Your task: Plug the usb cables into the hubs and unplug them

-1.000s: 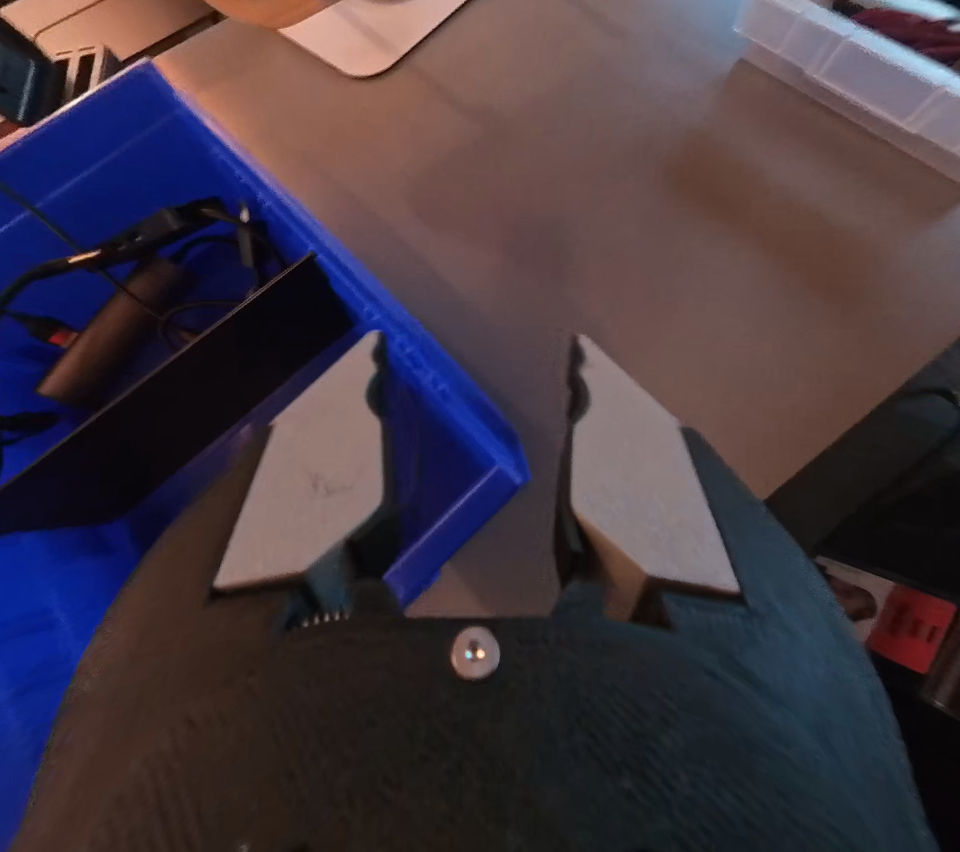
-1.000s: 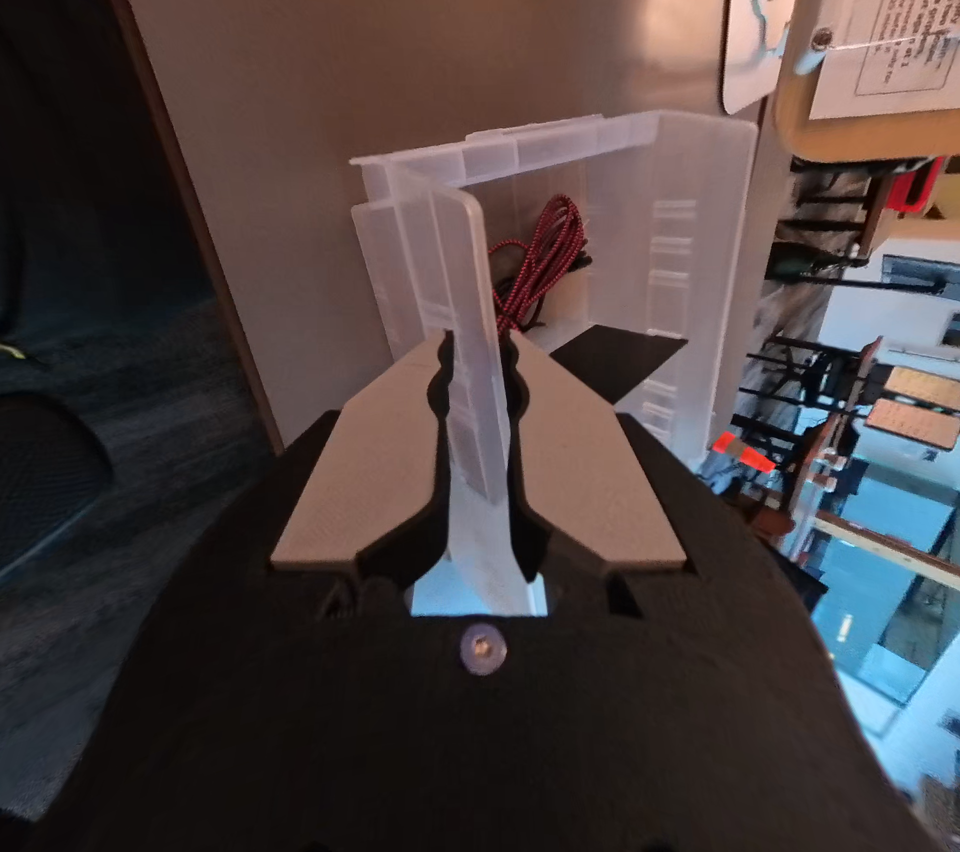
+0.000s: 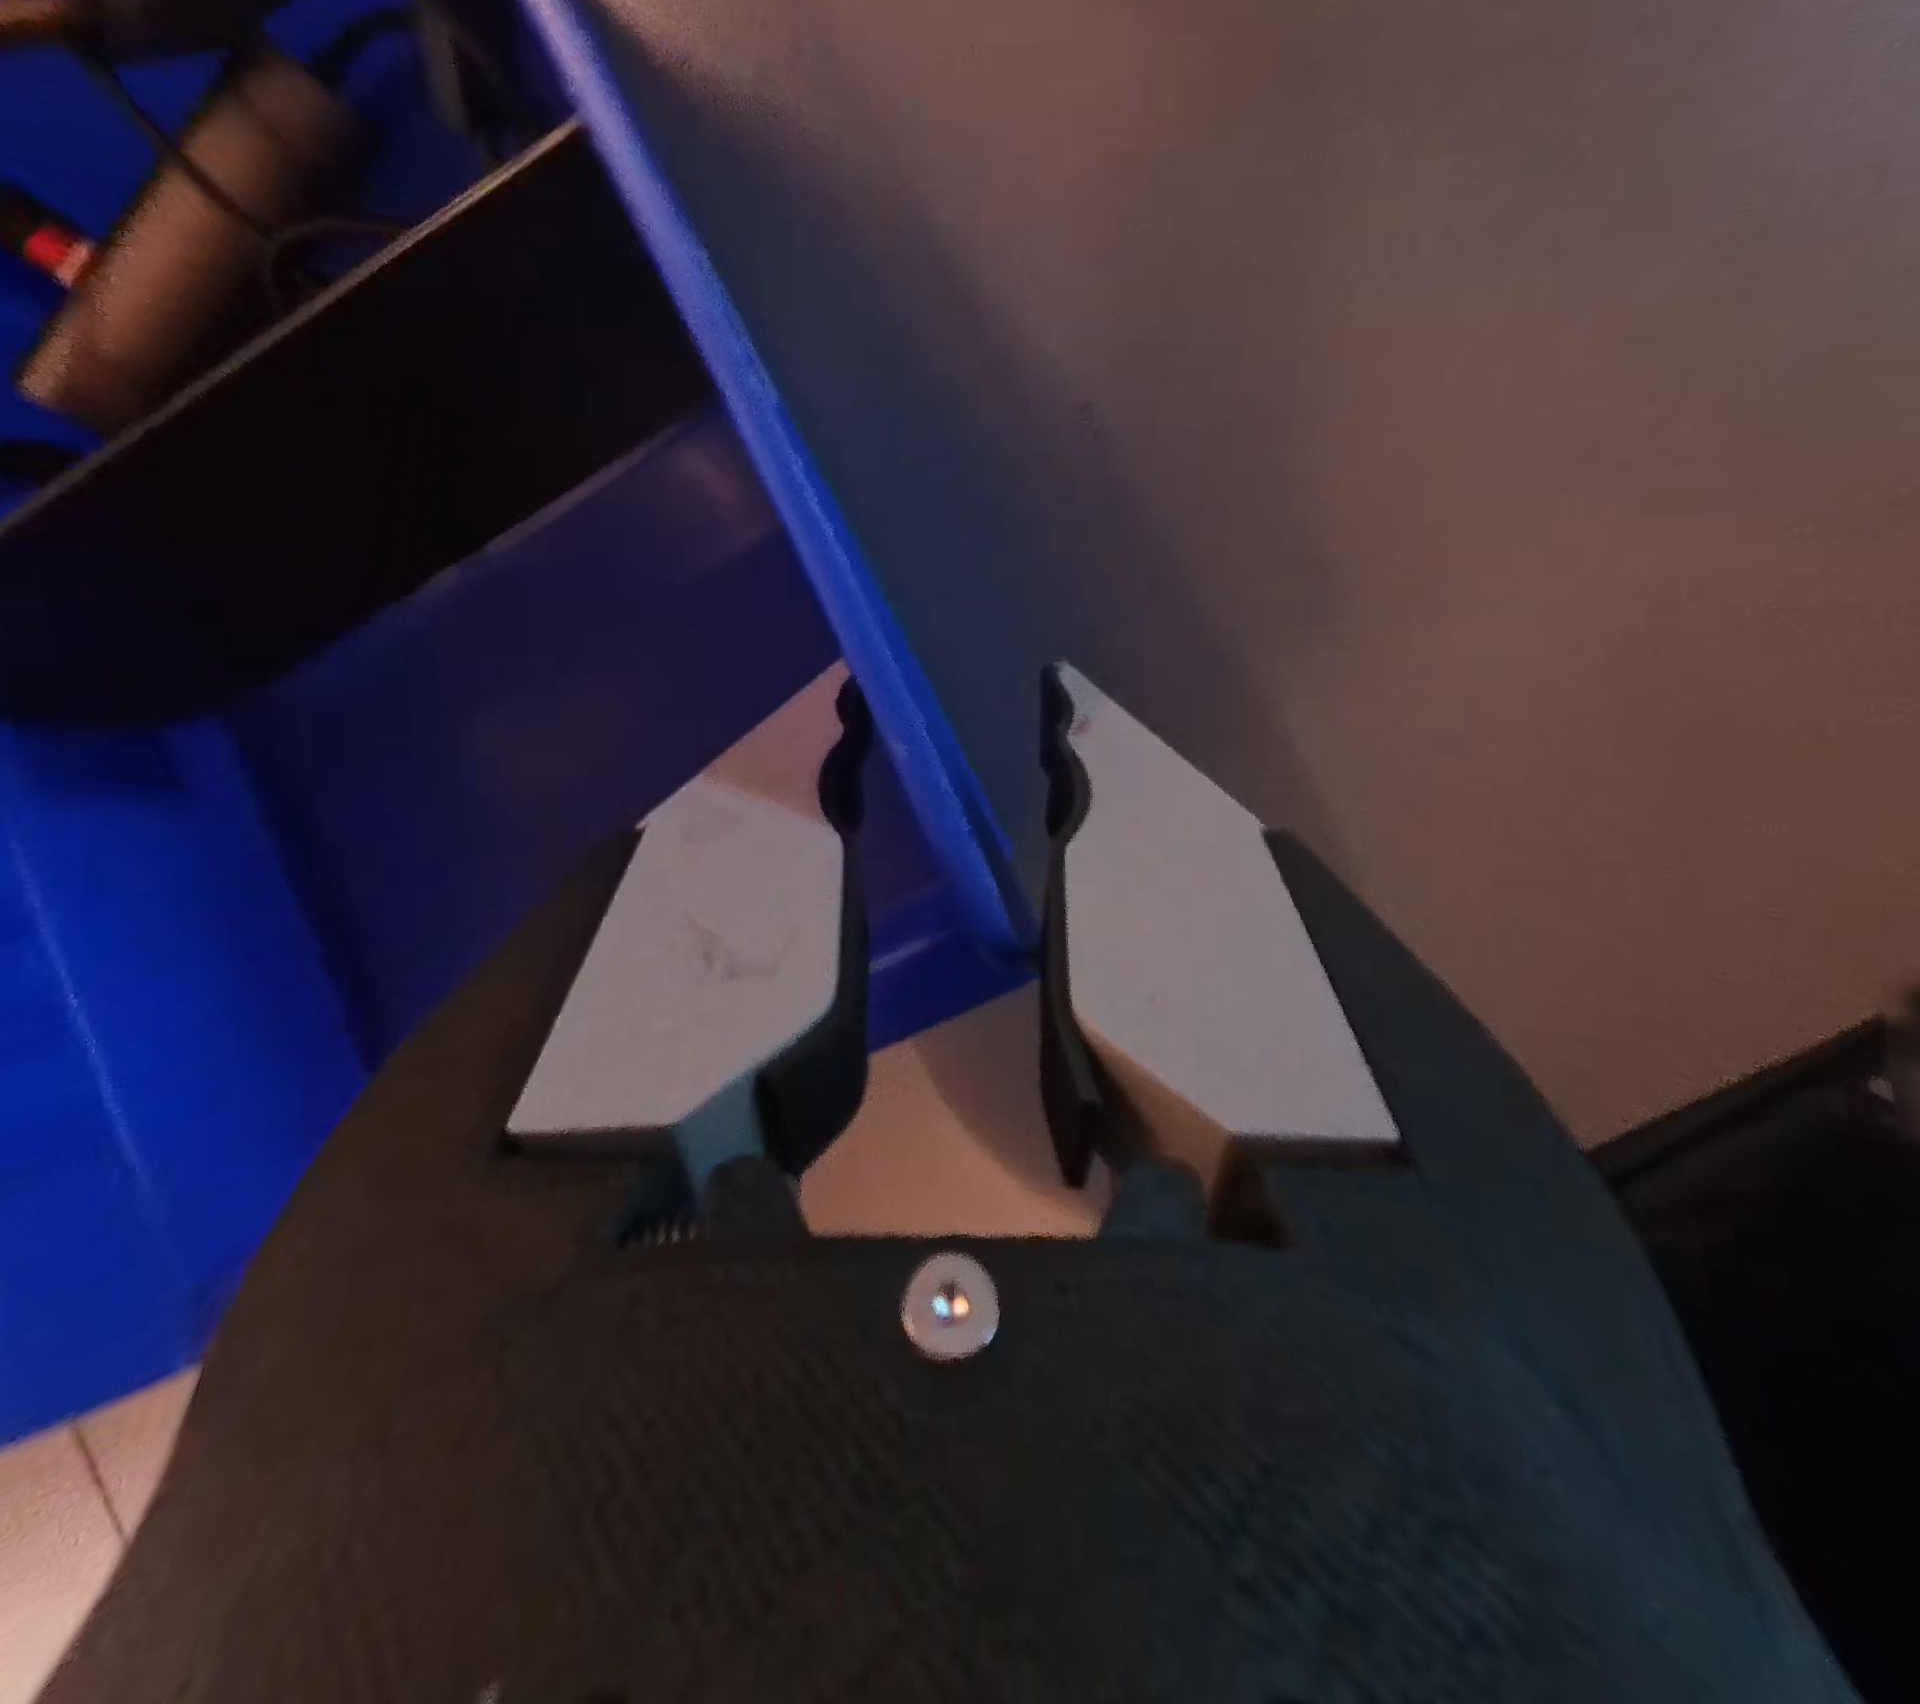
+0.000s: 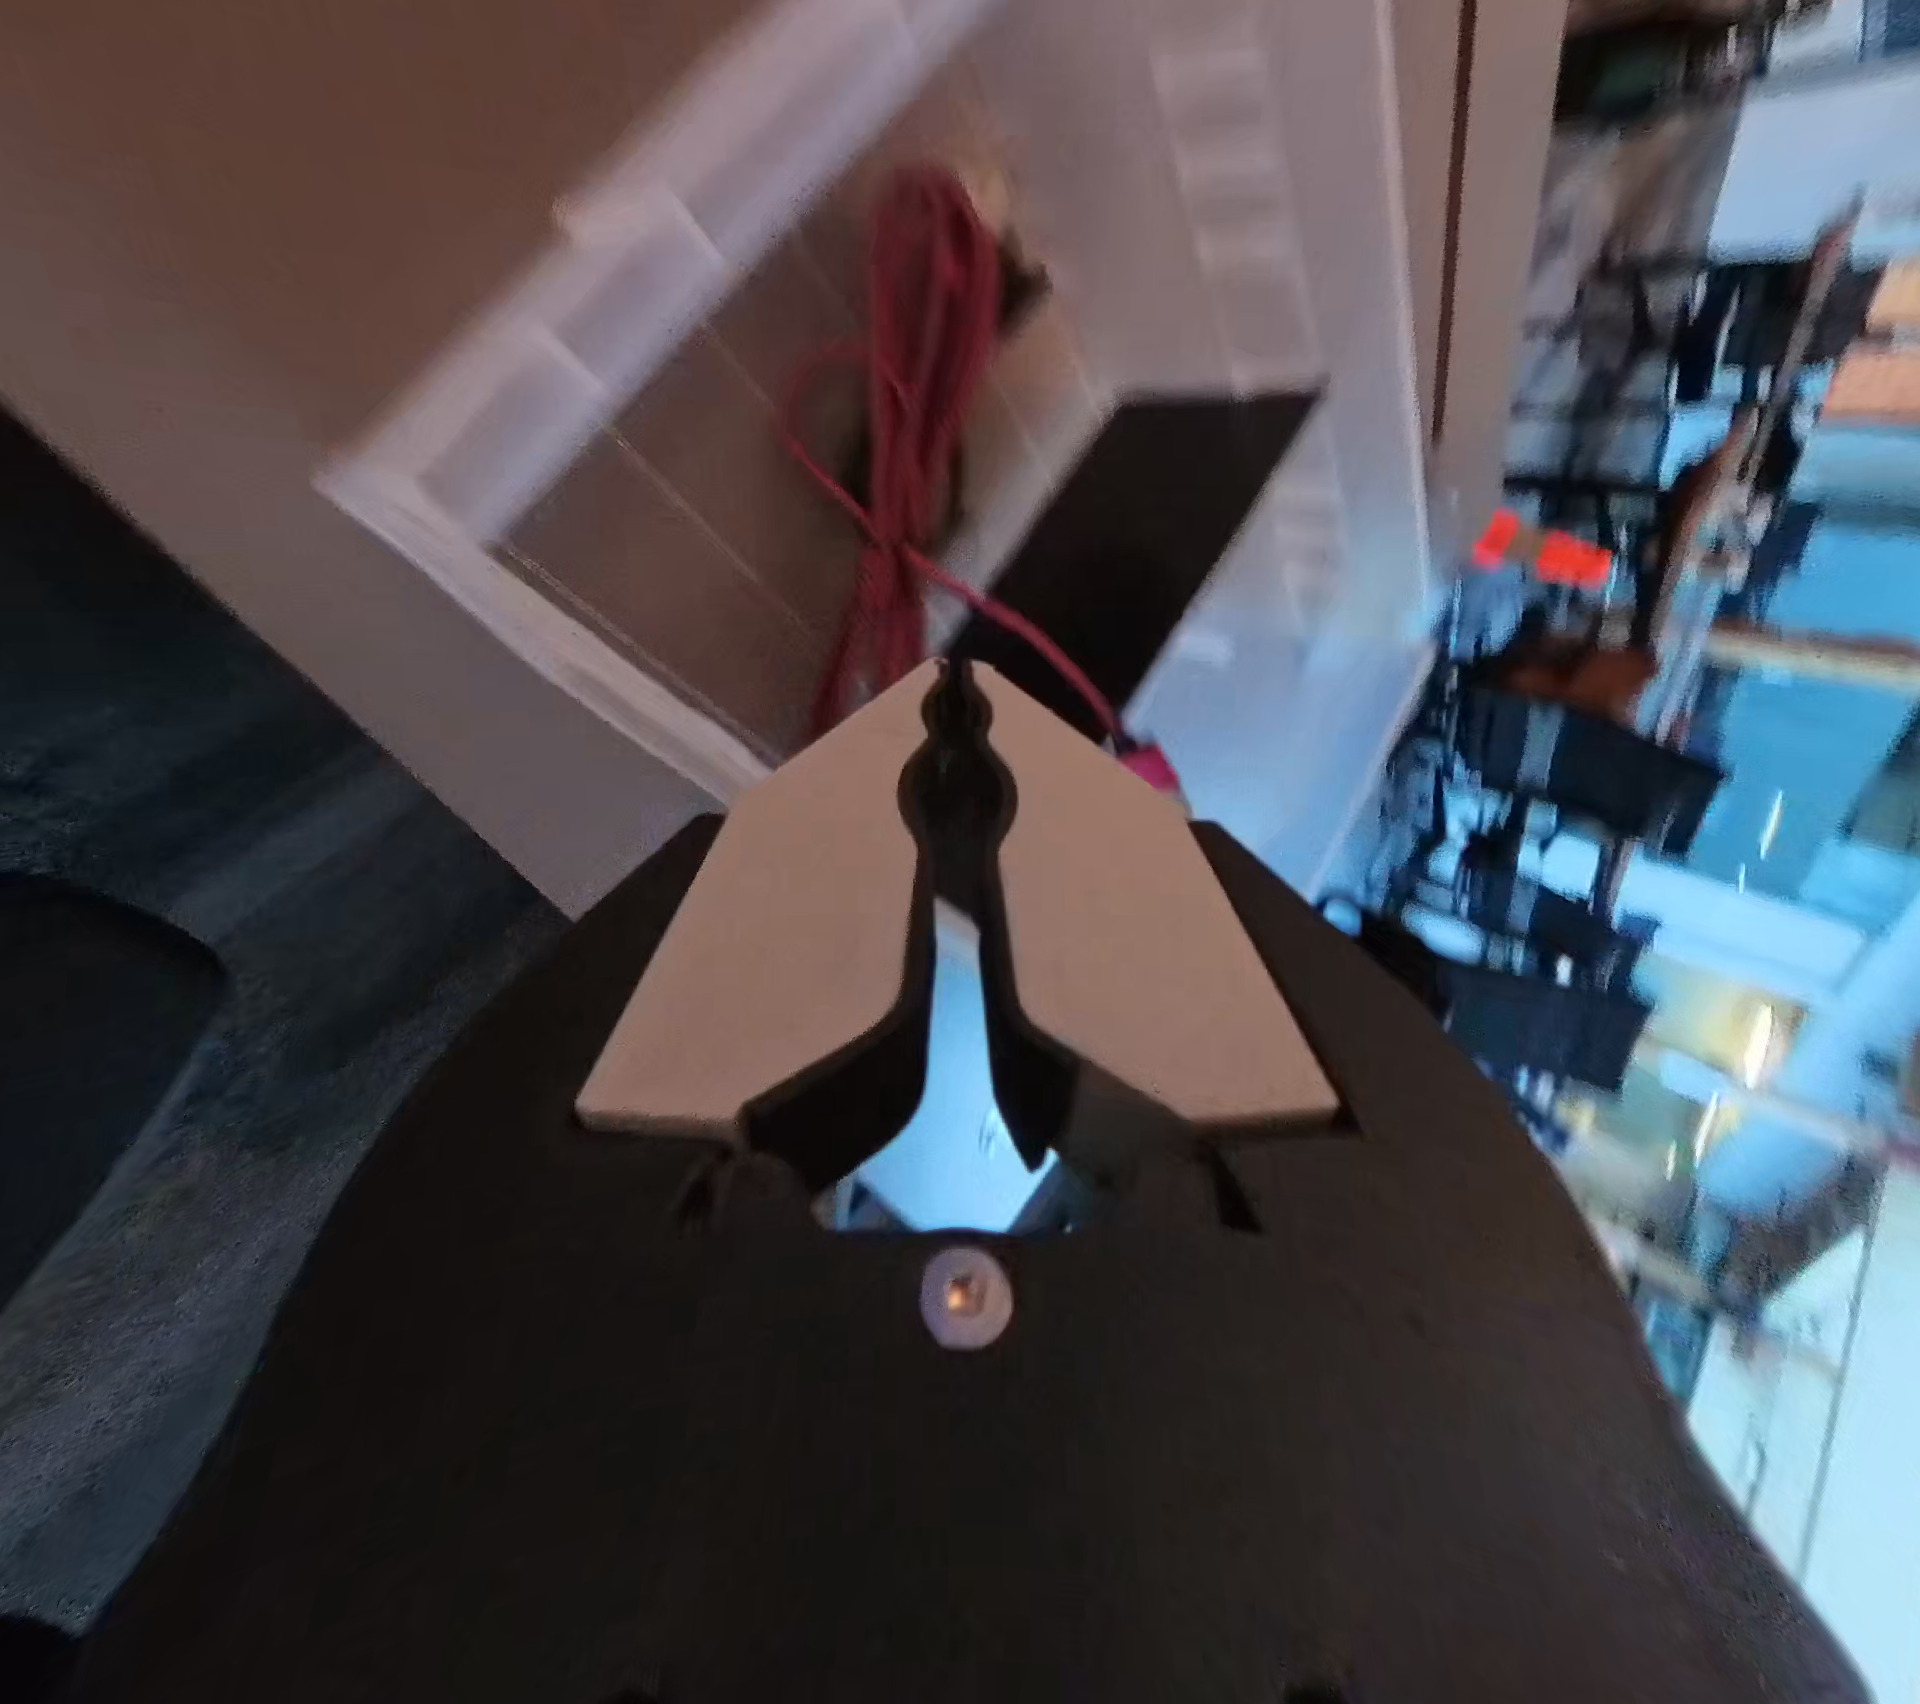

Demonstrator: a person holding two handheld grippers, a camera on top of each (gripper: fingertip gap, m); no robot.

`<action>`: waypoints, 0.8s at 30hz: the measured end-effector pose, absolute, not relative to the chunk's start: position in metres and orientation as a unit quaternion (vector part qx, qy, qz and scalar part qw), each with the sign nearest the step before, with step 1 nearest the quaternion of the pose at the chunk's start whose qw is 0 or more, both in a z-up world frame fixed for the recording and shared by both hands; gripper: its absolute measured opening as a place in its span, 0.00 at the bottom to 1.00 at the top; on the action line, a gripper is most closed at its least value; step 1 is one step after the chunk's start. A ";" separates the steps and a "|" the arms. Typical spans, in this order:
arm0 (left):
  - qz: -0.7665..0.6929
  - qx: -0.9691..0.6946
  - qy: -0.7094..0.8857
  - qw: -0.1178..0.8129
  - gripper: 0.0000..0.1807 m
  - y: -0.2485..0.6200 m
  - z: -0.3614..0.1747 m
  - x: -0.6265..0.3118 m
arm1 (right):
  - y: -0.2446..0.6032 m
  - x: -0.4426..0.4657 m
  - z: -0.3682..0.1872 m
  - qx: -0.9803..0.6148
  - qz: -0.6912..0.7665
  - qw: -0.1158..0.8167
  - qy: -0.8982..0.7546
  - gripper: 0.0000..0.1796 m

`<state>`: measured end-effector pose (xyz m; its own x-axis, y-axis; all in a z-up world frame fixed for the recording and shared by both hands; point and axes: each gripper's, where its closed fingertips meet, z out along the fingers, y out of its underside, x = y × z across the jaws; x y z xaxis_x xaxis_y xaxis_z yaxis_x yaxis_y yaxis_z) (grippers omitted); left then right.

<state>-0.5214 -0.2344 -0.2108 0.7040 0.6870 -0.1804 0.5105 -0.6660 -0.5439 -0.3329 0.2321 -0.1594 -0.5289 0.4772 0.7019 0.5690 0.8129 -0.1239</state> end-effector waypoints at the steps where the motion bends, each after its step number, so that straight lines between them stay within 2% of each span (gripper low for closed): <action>1: 0.188 -0.889 -0.345 0.234 0.17 -0.241 -0.211 -0.523 | 0.250 -0.329 -0.158 -0.331 -0.066 0.380 -0.861 0.00; 6: 0.167 -0.880 -0.370 0.245 0.17 -0.258 -0.212 -0.523 | 0.310 -0.315 -0.135 -0.486 -0.031 0.395 -0.779 0.00; 10: 0.169 -0.885 -0.368 0.232 0.22 -0.253 -0.217 -0.523 | 0.224 -0.340 -0.103 -0.443 0.178 0.389 -0.788 0.05; 12: 0.173 -0.890 -0.357 0.223 0.24 -0.246 -0.218 -0.521 | 0.171 -0.346 -0.101 -0.378 0.225 0.371 -0.817 0.08; 13: 0.178 -0.892 -0.354 0.216 0.25 -0.245 -0.219 -0.521 | 0.150 -0.348 -0.106 -0.345 0.220 0.365 -0.836 0.08; 15: 0.182 -0.895 -0.348 0.211 0.27 -0.241 -0.221 -0.521 | 0.125 -0.355 -0.123 -0.294 0.179 0.372 -0.862 0.00; 18: 0.187 -0.897 -0.342 0.207 0.28 -0.237 -0.222 -0.522 | 0.104 -0.363 -0.154 -0.267 0.124 0.349 -0.890 0.00; 24: 0.176 -0.898 -0.336 0.222 0.28 -0.236 -0.221 -0.521 | 0.144 -0.350 -0.199 -0.275 -0.002 0.289 -0.917 0.00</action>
<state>-0.5208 -0.2364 -0.2206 0.7124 0.6818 -0.1663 0.5259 -0.6755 -0.5169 -0.3498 0.1441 -0.1987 -0.6820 0.5032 0.5307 0.5050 0.8489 -0.1559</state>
